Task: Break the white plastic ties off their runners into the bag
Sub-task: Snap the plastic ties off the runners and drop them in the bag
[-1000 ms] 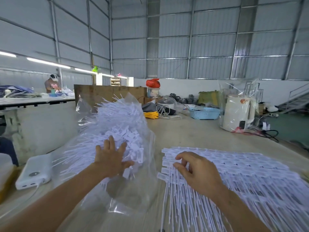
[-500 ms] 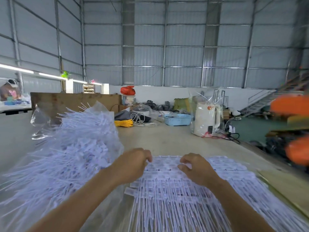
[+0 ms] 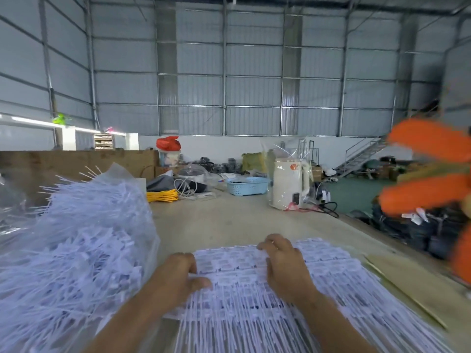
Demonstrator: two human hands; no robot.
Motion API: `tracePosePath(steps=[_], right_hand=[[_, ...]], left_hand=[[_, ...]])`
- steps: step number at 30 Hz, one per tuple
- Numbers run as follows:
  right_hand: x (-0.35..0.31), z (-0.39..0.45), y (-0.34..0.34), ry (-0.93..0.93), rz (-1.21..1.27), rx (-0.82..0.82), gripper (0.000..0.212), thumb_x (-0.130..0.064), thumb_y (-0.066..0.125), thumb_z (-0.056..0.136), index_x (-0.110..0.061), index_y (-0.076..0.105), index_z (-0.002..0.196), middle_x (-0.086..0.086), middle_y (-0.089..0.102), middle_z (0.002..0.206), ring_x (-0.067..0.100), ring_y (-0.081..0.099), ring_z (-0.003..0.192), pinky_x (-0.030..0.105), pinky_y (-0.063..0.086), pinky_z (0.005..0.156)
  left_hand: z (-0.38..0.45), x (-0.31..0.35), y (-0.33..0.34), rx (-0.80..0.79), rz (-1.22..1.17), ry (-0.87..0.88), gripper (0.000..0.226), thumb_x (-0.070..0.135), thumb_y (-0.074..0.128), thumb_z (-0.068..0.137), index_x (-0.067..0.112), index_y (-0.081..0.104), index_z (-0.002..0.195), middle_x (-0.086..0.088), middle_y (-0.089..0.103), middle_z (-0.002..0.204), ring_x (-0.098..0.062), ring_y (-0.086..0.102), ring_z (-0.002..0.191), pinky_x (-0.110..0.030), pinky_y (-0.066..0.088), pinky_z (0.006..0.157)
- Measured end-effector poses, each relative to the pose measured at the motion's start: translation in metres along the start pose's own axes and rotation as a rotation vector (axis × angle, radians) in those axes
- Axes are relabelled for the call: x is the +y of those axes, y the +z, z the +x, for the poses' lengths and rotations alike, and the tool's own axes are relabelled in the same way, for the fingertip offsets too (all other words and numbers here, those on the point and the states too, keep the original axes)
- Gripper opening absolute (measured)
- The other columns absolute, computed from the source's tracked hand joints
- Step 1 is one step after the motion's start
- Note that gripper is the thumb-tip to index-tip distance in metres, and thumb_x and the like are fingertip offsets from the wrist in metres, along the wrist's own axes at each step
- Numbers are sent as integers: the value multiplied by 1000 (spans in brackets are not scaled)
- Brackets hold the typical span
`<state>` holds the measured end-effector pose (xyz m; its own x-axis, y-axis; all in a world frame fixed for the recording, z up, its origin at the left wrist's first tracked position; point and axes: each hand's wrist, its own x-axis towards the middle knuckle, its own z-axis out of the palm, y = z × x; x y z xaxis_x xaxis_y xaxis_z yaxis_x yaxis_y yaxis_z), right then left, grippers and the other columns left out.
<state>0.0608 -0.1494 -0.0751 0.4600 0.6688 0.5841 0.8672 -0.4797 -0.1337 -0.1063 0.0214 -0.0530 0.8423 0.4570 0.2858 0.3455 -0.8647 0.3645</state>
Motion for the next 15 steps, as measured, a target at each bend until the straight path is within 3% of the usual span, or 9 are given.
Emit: tracePosePath(steps=[2, 4, 6, 9, 12, 15], right_hand=[[-11, 2, -4, -32, 100, 80, 44, -1, 44, 86, -18, 54, 125, 0, 46, 132, 17, 42, 124, 27, 36, 97], [-31, 3, -7, -102, 255, 123, 27, -9, 45, 93, -14, 63, 112, 2, 61, 116, 17, 52, 110, 28, 40, 93], [-55, 1, -9, -121, 441, 30, 25, -25, 45, 98, -13, 66, 103, 3, 68, 100, 14, 57, 91, 26, 42, 82], [-71, 1, -13, -69, 603, -54, 29, -32, 50, 96, -11, 68, 88, 7, 68, 79, 12, 55, 68, 30, 44, 70], [-65, 2, -21, -26, 544, 28, 20, -35, 57, 91, -20, 70, 86, -2, 70, 82, 13, 61, 78, 31, 47, 73], [-65, 2, -20, -48, 391, 68, 22, -39, 53, 93, -23, 67, 90, -4, 69, 87, 15, 59, 82, 29, 43, 72]], left_hand=[[-2, 5, -2, 64, -232, 30, 36, 31, 81, 74, 16, 49, 63, -4, 53, 69, -14, 51, 60, -26, 40, 60], [-5, 12, -5, 169, -542, 50, 30, 16, 84, 68, 11, 56, 59, -5, 57, 62, -13, 53, 57, -24, 43, 57], [-7, 17, -8, 295, -720, 109, 23, 8, 83, 67, 9, 61, 59, 1, 59, 57, -5, 51, 53, -12, 40, 53], [-8, 20, -7, 402, -875, 124, 20, 6, 76, 75, 10, 62, 61, 4, 56, 51, -2, 47, 45, -11, 38, 49], [-7, 22, 8, 364, -1061, 0, 25, 16, 61, 91, 4, 60, 69, 0, 47, 45, -7, 39, 38, -16, 35, 41], [-8, 24, 21, 198, -1177, -114, 36, 31, 51, 95, -1, 64, 84, -10, 59, 57, -12, 49, 42, -20, 40, 43]])
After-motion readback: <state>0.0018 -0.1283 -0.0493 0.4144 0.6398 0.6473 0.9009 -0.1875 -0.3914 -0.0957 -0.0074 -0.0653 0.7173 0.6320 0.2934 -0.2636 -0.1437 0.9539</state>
